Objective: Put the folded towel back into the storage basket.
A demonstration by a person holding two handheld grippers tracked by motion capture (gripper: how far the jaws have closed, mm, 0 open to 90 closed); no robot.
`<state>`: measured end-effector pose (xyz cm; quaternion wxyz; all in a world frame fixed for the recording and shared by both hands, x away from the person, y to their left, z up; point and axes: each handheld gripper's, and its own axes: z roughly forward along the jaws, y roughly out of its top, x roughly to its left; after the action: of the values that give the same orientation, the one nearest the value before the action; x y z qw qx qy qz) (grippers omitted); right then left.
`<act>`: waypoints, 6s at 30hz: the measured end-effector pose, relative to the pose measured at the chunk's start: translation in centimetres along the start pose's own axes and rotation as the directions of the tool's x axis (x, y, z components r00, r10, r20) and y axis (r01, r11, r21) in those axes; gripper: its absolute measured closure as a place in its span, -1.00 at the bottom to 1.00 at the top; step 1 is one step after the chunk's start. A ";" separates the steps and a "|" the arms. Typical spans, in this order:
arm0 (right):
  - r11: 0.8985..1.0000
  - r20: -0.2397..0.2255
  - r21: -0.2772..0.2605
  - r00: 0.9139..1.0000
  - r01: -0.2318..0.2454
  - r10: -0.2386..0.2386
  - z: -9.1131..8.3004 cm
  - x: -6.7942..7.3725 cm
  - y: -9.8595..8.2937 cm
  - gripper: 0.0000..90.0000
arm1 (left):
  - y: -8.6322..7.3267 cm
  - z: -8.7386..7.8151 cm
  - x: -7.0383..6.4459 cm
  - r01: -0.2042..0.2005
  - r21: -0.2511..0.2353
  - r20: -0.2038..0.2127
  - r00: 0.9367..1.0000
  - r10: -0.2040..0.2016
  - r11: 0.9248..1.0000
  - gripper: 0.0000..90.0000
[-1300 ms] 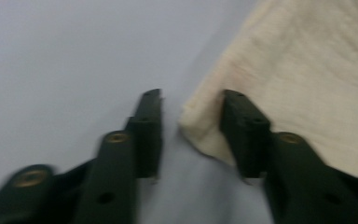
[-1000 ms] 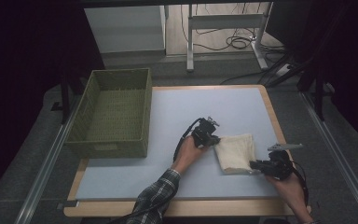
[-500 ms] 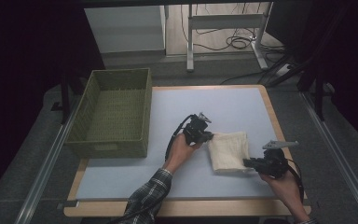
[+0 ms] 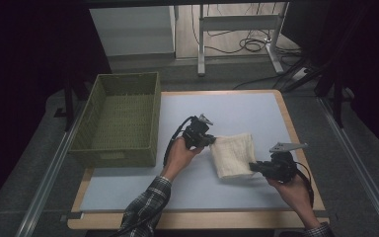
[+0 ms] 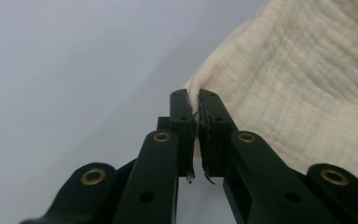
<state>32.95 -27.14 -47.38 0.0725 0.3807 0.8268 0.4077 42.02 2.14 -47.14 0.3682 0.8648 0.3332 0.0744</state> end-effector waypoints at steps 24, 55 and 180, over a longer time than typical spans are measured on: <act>0.999 -0.117 -0.031 0.993 0.028 -0.031 2.0 2.8 5.5 0.82 | 0.9 -7.5 3.0 0.002 0.124 -0.089 0.996 0.009 0.992 0.87; 0.997 -0.220 -0.055 0.973 0.054 -0.065 5.9 7.0 14.1 0.82 | 0.5 -16.3 8.3 0.067 0.127 -0.215 0.976 -0.039 0.990 0.88; 0.971 -0.113 0.006 0.965 0.241 -0.238 14.7 14.9 16.7 -0.62 | -7.3 -16.9 15.7 0.336 0.017 -0.270 0.909 -0.319 0.942 -0.81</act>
<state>38.42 -1.46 -42.05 0.0711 0.2554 0.8735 0.4084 43.92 25.70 -41.89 0.3007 0.7902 0.5214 0.1153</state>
